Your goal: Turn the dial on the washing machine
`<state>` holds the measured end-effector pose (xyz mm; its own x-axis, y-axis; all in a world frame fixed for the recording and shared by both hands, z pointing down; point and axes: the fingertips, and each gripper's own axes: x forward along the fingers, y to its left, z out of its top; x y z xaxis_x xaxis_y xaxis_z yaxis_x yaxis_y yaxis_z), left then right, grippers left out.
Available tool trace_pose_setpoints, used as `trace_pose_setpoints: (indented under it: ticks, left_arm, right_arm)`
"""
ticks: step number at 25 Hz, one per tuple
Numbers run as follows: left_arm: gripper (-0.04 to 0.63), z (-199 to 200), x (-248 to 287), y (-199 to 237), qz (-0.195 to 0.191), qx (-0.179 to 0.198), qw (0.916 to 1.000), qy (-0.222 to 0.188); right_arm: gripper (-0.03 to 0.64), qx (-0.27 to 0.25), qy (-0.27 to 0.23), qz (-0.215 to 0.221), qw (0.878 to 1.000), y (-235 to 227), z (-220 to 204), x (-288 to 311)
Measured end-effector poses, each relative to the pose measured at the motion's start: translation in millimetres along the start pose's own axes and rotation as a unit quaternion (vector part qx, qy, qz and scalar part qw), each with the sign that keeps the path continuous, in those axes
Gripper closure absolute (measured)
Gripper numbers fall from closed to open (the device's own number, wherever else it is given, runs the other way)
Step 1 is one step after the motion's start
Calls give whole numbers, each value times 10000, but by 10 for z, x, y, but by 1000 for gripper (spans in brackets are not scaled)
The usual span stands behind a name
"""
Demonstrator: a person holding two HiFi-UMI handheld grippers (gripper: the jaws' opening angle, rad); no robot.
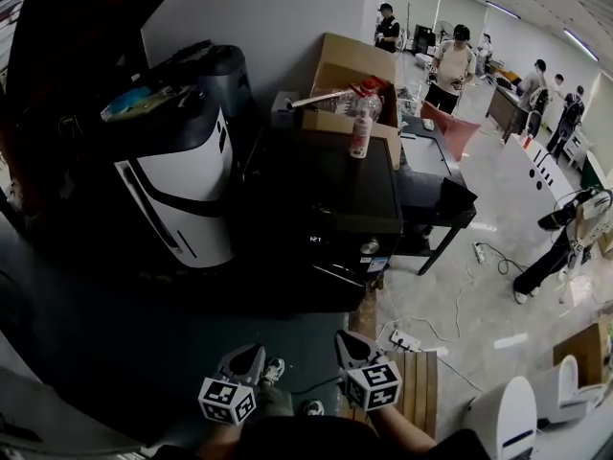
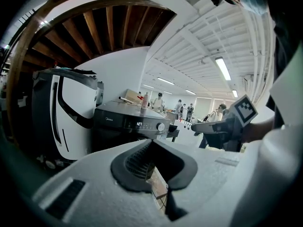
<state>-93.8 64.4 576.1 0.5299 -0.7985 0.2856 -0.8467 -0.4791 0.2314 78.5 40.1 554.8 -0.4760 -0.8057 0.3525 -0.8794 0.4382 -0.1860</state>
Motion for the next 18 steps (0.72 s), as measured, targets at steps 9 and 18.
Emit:
trace_pose_setpoints:
  ticks: [9, 18]
  left_arm:
    - [583, -59, -30, -79, 22, 6, 9999, -108]
    - [584, -64, -28, -118, 94, -30, 9999, -97]
  right_arm:
    - [618, -60, 89, -18, 9999, -62, -129, -44]
    - [618, 10, 141, -50, 9999, -101, -149, -81]
